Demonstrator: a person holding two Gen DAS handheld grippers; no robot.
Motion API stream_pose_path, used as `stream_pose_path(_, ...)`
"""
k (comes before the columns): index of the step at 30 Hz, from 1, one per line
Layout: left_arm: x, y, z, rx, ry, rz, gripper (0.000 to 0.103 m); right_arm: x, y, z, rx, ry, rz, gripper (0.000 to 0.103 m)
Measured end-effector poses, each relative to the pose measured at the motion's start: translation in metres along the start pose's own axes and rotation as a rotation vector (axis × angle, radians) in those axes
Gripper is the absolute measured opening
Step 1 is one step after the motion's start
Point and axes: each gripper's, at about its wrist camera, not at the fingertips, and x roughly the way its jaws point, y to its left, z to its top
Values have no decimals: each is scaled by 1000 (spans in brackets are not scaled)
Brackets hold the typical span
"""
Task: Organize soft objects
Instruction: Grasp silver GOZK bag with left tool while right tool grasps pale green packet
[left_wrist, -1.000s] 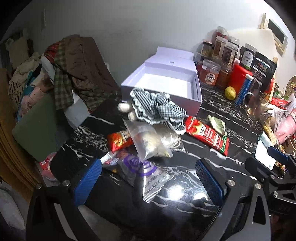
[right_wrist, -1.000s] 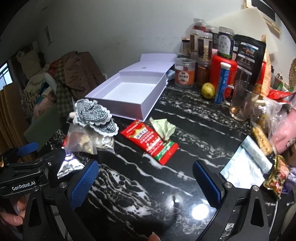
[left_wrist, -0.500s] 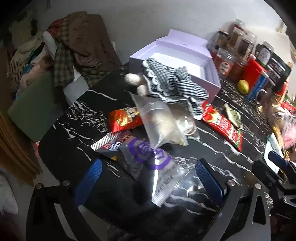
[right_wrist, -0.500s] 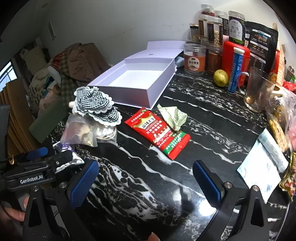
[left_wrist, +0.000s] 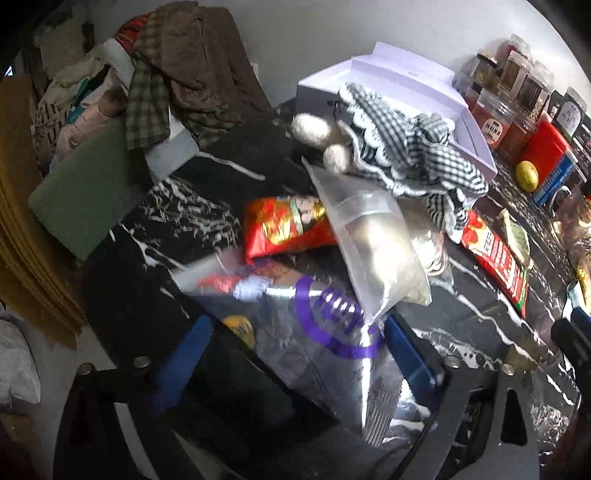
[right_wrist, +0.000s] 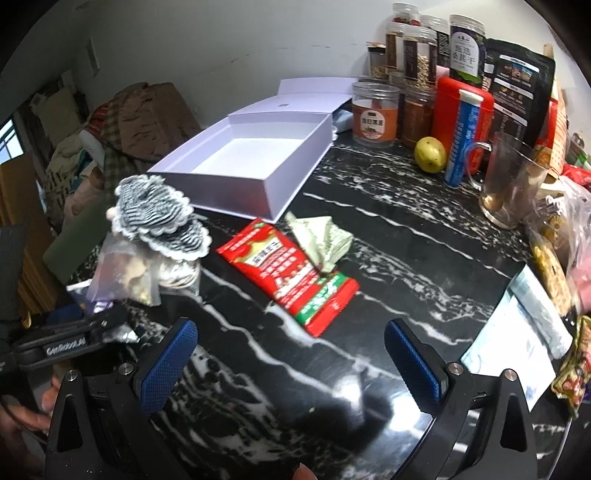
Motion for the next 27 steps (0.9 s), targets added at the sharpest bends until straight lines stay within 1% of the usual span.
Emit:
stream_pose_path(2, 2, 3, -2, -8, 11, -24, 83, 3, -5, 2, 5, 3, -6, 103)
stream_pose_path(5, -1, 9, -7, 0, 5, -33, 79, 7, -13, 6, 13, 1, -15, 103)
stream_pose_path(8, -6, 19, -10, -15, 4, -49, 68, 11, -16, 9, 11, 0, -18, 103)
stream_pose_path(12, -8, 27, -7, -15, -6, -18, 68, 20, -15, 16, -14, 4, -13, 103)
stream_pose_path(17, -3, 30, -1, -36, 20, -22, 68, 31, -10, 26, -59, 10, -17, 103)
stream_pose_path(21, -13, 29, 4, -33, -10, -31, 68, 39, -11, 37, -81, -4, -29, 103)
stream_pose_path(24, -13, 28, 10, -29, -27, -14, 68, 46, -13, 45, -82, -9, -20, 103)
stream_pose_path(27, -4, 28, 16, -28, -15, 14, 68, 55, -15, 53, -84, -17, -17, 103)
